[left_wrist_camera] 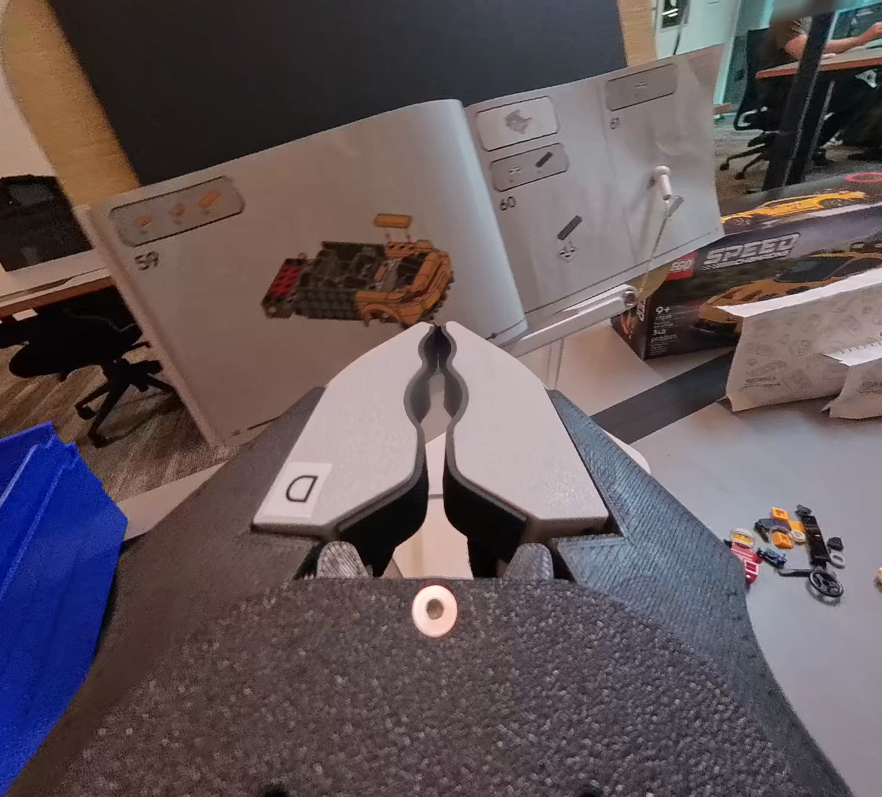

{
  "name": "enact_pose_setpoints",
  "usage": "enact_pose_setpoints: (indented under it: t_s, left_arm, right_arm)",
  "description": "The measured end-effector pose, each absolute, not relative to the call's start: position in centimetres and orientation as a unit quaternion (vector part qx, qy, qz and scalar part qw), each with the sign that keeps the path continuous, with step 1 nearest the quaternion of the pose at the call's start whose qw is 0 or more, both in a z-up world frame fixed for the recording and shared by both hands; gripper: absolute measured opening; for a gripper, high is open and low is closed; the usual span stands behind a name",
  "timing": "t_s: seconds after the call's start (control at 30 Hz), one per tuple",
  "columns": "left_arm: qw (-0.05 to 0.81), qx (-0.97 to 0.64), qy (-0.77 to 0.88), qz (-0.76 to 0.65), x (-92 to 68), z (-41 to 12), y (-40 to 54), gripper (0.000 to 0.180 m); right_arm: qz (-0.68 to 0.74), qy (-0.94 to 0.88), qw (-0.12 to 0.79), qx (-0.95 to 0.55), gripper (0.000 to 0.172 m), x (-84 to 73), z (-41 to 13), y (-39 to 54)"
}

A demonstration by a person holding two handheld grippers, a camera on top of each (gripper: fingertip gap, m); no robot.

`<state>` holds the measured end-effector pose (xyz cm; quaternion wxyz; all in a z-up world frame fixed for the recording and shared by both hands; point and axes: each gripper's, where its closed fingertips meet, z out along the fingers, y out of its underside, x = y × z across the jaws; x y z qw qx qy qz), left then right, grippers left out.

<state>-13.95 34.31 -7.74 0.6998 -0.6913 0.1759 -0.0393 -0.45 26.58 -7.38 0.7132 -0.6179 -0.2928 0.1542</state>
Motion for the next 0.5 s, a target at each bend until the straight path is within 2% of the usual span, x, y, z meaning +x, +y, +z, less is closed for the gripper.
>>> enact_pose_setpoints:
  t_s: [0.13, 0.27, 0.5]
  left_arm:
    - [0.711, -0.686, 0.145, -0.056, -15.5, -7.8, 34.5, 0.000]
    - [0.716, -0.680, 0.147, -0.053, -15.9, -8.0, 35.1, 0.000]
    - [0.720, -0.677, 0.143, -0.056, -16.5, -8.3, 35.3, 0.000]
  right_arm:
    - [0.171, -0.281, 0.689, -0.646, 0.000, 1.1, -8.4, 23.0]
    - [0.168, -0.272, 0.664, -0.676, 0.000, 2.5, -11.8, 20.1]
    - [0.172, -0.269, 0.680, -0.660, 0.000, 3.1, -13.7, 20.0]
